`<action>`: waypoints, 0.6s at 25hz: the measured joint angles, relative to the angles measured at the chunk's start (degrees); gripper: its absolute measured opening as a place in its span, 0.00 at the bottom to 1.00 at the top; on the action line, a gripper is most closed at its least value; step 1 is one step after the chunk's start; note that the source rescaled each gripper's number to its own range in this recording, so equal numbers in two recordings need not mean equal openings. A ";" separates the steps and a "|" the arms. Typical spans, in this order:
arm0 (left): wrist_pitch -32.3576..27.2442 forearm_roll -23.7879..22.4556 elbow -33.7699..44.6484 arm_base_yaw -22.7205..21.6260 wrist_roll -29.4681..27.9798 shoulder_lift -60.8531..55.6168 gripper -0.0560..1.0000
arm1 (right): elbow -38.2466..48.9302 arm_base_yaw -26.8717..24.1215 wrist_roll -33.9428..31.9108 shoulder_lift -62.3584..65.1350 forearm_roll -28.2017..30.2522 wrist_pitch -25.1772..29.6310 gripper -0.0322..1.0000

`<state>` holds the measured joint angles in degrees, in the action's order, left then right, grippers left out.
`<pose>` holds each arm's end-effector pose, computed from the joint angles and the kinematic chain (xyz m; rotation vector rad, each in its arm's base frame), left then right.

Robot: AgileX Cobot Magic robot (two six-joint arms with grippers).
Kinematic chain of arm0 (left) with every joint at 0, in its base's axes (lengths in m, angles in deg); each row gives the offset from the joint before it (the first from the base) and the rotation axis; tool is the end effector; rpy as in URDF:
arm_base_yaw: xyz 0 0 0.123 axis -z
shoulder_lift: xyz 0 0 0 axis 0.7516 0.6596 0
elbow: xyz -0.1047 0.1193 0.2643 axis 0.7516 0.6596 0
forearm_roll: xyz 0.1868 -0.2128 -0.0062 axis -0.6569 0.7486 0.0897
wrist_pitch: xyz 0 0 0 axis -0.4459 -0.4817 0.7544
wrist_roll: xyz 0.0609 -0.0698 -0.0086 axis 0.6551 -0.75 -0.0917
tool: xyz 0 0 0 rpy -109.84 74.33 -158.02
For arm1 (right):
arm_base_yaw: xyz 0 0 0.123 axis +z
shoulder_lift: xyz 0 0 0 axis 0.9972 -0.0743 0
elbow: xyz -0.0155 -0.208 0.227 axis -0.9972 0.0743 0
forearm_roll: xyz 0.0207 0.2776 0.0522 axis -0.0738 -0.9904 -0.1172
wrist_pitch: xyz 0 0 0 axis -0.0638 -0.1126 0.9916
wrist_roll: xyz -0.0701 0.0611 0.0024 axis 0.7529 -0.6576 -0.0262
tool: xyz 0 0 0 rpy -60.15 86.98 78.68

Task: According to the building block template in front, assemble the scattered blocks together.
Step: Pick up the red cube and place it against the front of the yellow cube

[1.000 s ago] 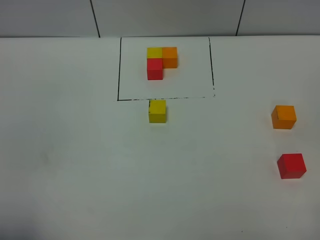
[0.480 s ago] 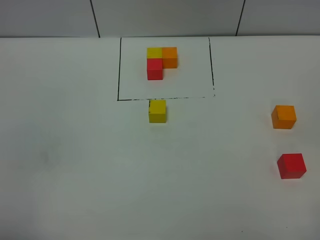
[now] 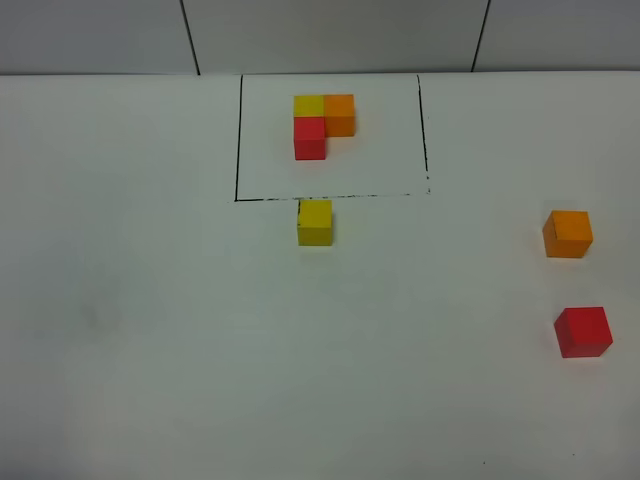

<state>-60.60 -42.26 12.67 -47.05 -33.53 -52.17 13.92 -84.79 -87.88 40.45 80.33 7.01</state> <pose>-0.0010 -0.0098 0.2941 0.0529 2.0286 -0.1536 0.0022 0.0091 0.2896 0.0243 2.0405 0.1739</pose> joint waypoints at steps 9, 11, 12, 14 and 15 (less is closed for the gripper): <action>0.00 -2.04 0.00 0.00 -2.43 -0.05 0.75 | 0.00 0.00 0.00 0.00 0.00 0.00 0.80; 0.00 -2.04 0.00 0.00 -2.43 -0.05 0.75 | 0.00 0.00 0.00 0.00 0.00 0.00 0.80; 0.00 -2.04 0.00 0.00 -2.43 -0.05 0.75 | 0.00 0.00 0.00 0.00 0.00 0.00 0.80; 0.00 -2.04 0.00 0.00 -2.43 -0.05 0.75 | 0.00 0.00 0.00 0.00 0.00 0.00 0.80; 0.00 -2.04 0.00 0.00 -2.43 -0.05 0.75 | 0.00 0.00 0.00 0.00 0.00 0.00 0.80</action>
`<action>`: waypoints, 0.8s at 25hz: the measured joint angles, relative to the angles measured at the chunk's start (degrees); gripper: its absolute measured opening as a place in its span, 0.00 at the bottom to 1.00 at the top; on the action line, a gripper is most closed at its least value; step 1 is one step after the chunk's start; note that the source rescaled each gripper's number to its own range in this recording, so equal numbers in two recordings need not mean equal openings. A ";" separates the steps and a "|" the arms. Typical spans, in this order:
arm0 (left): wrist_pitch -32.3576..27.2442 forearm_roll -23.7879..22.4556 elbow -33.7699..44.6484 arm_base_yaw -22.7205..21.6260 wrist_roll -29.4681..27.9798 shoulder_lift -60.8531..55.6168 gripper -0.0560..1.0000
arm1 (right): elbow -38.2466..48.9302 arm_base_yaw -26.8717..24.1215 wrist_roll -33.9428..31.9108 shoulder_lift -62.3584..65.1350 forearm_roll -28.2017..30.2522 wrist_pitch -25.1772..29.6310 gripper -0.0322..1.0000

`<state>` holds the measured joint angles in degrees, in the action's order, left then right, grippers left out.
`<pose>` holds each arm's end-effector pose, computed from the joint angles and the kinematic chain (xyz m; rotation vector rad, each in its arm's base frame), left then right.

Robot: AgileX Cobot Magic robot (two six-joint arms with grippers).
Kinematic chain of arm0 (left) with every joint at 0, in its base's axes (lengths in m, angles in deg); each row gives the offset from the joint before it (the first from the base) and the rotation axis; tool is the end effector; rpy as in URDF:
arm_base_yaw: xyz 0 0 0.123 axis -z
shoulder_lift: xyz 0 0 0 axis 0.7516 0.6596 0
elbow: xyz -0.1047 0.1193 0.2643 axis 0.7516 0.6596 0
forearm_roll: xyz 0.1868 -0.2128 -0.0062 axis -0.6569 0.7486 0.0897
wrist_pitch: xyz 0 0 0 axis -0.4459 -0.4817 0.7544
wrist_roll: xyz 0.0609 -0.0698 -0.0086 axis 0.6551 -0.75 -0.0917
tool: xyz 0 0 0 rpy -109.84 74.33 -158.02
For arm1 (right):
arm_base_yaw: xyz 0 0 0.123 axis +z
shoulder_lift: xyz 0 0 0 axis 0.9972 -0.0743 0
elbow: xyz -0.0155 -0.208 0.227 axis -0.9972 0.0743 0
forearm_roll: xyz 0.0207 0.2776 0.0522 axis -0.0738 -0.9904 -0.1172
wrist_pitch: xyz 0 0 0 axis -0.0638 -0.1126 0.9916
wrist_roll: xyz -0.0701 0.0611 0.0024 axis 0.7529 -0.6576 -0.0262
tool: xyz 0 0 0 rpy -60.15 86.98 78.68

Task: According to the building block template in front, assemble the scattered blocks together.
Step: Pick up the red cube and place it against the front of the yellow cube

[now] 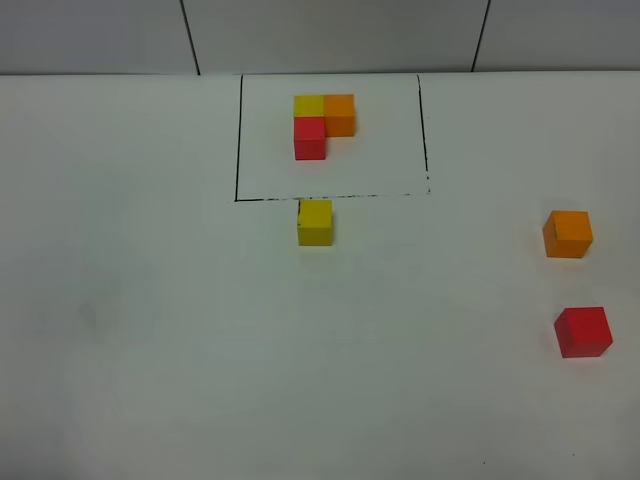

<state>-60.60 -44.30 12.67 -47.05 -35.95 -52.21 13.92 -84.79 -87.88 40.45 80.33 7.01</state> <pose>-0.0009 -0.0069 0.2938 0.0082 2.0309 -0.1377 0.0022 0.0091 0.2896 0.0243 2.0405 0.1739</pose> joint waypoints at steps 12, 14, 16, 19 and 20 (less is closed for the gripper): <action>0.00 -0.02 0.00 0.00 -0.04 0.00 0.75 | 0.00 0.00 0.00 0.00 0.00 0.00 0.80; 0.00 -0.02 0.00 0.00 -0.04 0.06 0.75 | 0.00 0.00 -0.39 0.00 0.00 0.00 0.80; 0.00 -0.02 0.00 0.00 -0.04 0.06 0.75 | -0.22 0.00 -2.07 -1.06 -0.27 0.42 0.80; 0.00 -0.02 0.00 0.00 -0.04 0.21 0.75 | -2.24 0.00 -3.81 -6.41 -1.30 0.83 0.80; 0.00 -0.02 0.00 0.00 -0.04 0.23 0.75 | -3.29 0.00 -4.11 -9.20 -1.58 0.83 0.80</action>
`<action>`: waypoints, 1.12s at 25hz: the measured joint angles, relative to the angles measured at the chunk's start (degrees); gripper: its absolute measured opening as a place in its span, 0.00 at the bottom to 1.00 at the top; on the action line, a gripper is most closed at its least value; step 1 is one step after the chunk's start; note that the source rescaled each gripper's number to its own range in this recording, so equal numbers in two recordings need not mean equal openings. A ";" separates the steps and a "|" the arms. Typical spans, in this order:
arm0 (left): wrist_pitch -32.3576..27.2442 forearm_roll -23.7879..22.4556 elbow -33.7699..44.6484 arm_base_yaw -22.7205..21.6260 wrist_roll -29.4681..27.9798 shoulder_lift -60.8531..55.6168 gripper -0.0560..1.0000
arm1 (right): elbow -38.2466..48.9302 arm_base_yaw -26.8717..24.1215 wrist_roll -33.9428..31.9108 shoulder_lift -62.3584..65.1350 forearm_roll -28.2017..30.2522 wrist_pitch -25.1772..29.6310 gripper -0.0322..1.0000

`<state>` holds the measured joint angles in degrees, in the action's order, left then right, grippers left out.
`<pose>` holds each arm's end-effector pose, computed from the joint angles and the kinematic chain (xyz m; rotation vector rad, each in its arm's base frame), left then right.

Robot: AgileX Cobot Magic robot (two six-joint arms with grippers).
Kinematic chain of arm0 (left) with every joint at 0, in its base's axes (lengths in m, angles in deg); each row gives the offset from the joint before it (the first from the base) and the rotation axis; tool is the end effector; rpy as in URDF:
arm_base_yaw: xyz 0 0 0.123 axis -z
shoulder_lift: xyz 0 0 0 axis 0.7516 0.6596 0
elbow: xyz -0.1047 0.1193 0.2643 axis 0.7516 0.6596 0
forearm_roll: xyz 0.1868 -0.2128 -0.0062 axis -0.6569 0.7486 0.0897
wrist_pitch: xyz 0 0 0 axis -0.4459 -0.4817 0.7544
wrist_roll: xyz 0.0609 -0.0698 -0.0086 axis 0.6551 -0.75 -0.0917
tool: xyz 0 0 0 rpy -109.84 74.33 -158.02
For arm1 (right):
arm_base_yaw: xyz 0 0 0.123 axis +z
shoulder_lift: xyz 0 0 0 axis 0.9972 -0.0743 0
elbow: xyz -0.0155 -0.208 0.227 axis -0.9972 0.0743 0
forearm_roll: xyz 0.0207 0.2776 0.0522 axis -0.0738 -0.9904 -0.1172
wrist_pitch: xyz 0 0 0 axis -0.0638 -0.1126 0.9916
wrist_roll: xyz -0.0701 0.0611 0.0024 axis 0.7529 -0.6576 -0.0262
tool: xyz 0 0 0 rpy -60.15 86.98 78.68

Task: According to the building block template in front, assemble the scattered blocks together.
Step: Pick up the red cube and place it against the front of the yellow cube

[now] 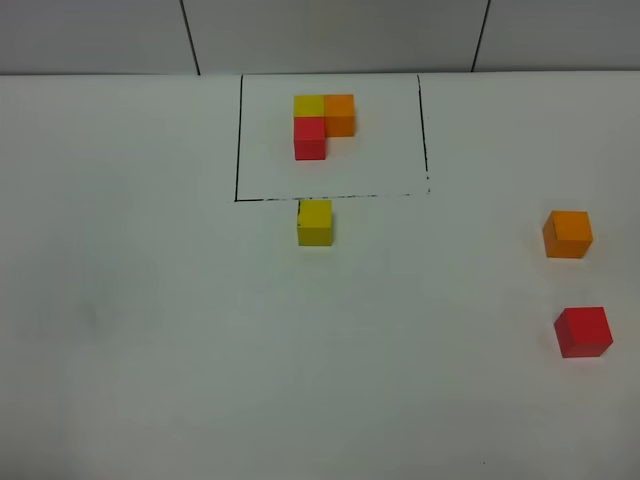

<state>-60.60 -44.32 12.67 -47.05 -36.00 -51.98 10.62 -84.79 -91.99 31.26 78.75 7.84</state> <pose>-0.0002 -0.0069 0.2938 0.0071 2.0350 -0.1378 0.0228 0.0118 0.3048 0.1099 2.1572 0.2493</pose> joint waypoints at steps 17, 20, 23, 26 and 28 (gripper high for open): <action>0.00 0.00 0.00 0.00 0.00 0.00 0.75 | -11.11 0.00 0.46 -51.87 7.02 -7.76 0.80; 0.00 0.00 0.00 0.00 0.00 0.00 0.75 | -11.21 0.00 0.88 -55.58 7.20 -9.97 0.80; 0.00 0.00 0.00 0.00 0.00 0.00 0.75 | -12.19 0.00 0.93 -58.18 7.35 -11.72 0.80; 0.00 0.00 0.00 0.00 0.00 0.00 0.75 | -13.46 0.00 0.98 -60.45 8.08 -12.16 0.80; 0.00 0.00 0.00 0.00 0.00 0.00 0.75 | -14.15 0.00 0.98 -61.79 8.66 -12.22 0.80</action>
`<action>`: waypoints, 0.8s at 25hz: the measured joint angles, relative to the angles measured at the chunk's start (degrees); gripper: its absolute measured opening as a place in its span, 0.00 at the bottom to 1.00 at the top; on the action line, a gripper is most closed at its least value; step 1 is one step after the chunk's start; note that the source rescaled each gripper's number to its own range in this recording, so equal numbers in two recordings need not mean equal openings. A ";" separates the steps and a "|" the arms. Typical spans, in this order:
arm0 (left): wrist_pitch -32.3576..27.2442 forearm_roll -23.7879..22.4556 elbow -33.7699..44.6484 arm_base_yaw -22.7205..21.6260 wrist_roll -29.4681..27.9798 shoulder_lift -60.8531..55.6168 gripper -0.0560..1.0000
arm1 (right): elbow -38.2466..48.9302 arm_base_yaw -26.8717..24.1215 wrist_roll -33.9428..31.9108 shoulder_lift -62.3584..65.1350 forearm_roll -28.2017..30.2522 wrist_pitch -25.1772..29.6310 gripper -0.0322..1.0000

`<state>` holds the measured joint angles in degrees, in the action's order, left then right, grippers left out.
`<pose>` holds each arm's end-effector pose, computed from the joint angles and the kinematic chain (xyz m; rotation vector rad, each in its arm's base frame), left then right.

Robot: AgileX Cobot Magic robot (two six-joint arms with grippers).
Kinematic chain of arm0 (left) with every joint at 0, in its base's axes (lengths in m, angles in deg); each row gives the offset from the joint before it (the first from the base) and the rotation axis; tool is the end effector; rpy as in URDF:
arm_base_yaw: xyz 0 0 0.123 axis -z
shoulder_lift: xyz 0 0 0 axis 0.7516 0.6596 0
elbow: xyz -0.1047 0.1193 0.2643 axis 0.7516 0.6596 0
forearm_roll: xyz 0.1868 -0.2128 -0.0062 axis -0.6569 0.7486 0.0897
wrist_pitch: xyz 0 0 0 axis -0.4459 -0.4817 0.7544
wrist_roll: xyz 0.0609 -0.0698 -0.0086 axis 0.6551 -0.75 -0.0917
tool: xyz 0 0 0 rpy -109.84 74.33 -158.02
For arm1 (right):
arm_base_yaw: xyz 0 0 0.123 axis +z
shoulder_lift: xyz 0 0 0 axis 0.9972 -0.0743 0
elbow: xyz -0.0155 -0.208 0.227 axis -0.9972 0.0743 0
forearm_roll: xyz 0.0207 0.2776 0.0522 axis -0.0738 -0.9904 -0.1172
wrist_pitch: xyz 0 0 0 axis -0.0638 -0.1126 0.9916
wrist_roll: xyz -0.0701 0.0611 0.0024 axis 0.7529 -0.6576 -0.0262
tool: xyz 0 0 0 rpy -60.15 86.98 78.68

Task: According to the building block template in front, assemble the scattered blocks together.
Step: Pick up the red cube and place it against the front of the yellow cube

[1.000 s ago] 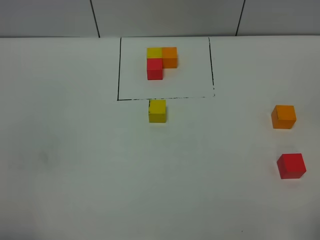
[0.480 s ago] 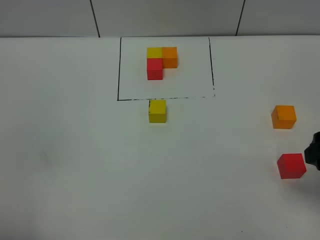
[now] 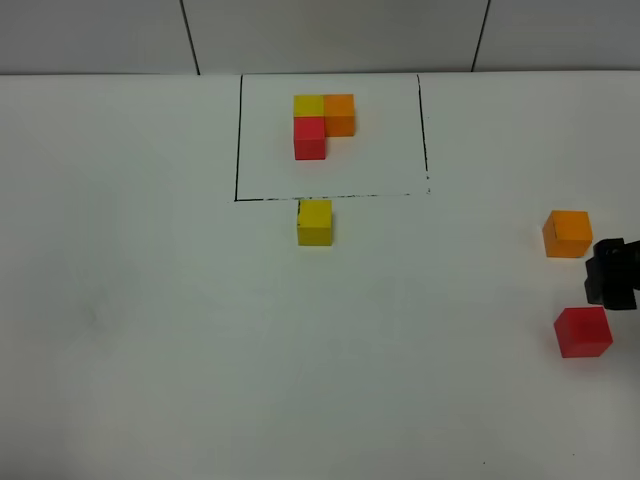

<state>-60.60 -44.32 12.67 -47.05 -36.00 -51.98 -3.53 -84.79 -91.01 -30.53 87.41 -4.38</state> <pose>-0.0002 -0.0069 0.2938 0.0071 2.0350 -0.1378 0.2404 0.0032 0.2577 0.1072 2.7749 0.0173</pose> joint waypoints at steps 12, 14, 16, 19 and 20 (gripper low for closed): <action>0.00 0.00 0.00 0.00 0.00 0.00 0.75 | -0.76 0.00 0.36 -5.39 0.03 -2.12 0.80; 0.00 0.00 0.00 0.00 0.00 0.00 0.75 | -0.76 0.00 0.36 -6.01 0.03 -2.12 0.80; 0.05 0.00 0.00 0.00 0.00 0.00 0.75 | -0.76 0.00 0.36 -6.91 0.03 -2.12 0.80; 0.05 0.00 0.00 0.00 0.00 0.00 0.75 | -0.76 0.00 0.36 -8.48 0.03 -2.18 0.80; 0.05 0.00 0.00 0.00 0.00 0.00 0.75 | -0.76 0.00 0.36 -9.21 0.03 -2.19 0.80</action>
<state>-60.54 -44.32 12.67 -47.05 -36.00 -51.98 -4.29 -84.79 -90.65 -39.74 87.45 -6.57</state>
